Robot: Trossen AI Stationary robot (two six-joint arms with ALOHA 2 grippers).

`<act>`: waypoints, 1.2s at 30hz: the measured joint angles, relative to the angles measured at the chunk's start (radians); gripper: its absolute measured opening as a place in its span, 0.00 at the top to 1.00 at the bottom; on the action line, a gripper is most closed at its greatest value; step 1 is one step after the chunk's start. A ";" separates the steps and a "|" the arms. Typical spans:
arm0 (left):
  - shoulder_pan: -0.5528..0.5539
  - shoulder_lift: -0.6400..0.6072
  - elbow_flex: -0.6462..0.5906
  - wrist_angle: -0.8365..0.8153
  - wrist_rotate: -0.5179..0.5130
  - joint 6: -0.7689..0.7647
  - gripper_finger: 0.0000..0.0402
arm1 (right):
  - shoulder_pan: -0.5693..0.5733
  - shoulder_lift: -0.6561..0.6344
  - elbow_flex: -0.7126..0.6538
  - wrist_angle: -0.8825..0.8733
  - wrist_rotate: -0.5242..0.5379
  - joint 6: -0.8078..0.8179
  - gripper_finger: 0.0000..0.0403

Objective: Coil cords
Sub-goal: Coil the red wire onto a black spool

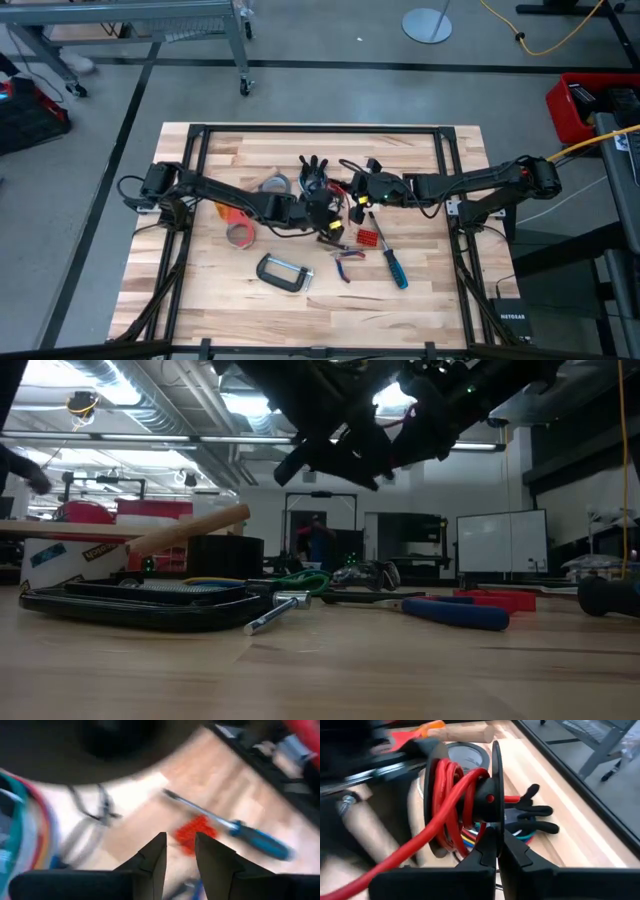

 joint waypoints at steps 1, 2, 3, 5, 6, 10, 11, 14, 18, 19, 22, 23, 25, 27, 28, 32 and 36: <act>-0.003 0.000 0.000 0.014 0.019 -0.017 0.77 | 0.000 0.000 0.000 0.001 0.005 0.000 0.99; -0.007 0.000 0.000 0.023 0.026 -0.023 0.77 | 0.000 0.000 0.000 0.001 0.005 0.000 0.99; -0.013 0.000 0.000 0.036 0.029 -0.024 0.77 | 0.000 0.000 0.000 0.001 0.005 0.000 0.99; -0.023 0.000 0.000 0.064 0.031 -0.021 0.77 | 0.000 0.000 0.000 -0.002 0.005 -0.001 0.99; -0.027 -0.002 0.000 0.070 0.032 -0.022 0.77 | 0.000 0.000 0.000 -0.004 0.005 -0.001 0.99; -0.043 -0.006 0.000 0.097 0.035 -0.066 0.77 | 0.000 0.000 0.001 -0.020 0.008 -0.002 0.99; -0.048 -0.012 0.000 0.098 0.036 -0.068 0.77 | 0.000 0.000 0.001 -0.020 0.008 -0.002 0.99; -0.058 -0.032 0.000 0.096 0.036 -0.070 0.77 | 0.000 0.000 0.001 -0.019 0.008 -0.002 0.99; -0.081 -0.059 0.000 0.102 0.035 -0.090 0.77 | 0.000 0.000 0.001 -0.020 0.011 -0.002 0.99; -0.087 -0.069 0.000 0.103 0.034 -0.090 0.77 | 0.000 0.000 0.001 -0.017 0.011 -0.002 0.99; -0.093 -0.082 0.000 0.119 0.020 -0.091 0.77 | 0.000 0.000 0.001 -0.015 0.011 -0.002 0.99; -0.093 -0.084 0.000 0.118 0.019 -0.096 0.77 | 0.000 0.000 0.001 -0.015 0.011 -0.002 0.99; -0.086 -0.084 0.000 0.130 0.017 -0.100 0.77 | 0.000 0.000 0.001 -0.007 0.011 -0.001 0.99; -0.080 -0.084 0.000 0.147 0.013 -0.091 0.77 | 0.000 0.000 0.001 -0.002 0.011 0.000 0.99; -0.077 -0.084 0.000 0.165 0.012 -0.077 0.77 | 0.000 0.000 0.001 0.007 0.010 0.000 0.99; -0.076 -0.084 0.000 0.225 0.014 -0.039 0.77 | 0.000 0.000 0.001 0.017 0.002 0.001 0.99; -0.072 -0.084 0.000 0.209 0.015 -0.048 0.77 | 0.000 0.000 0.001 0.017 0.001 0.001 0.99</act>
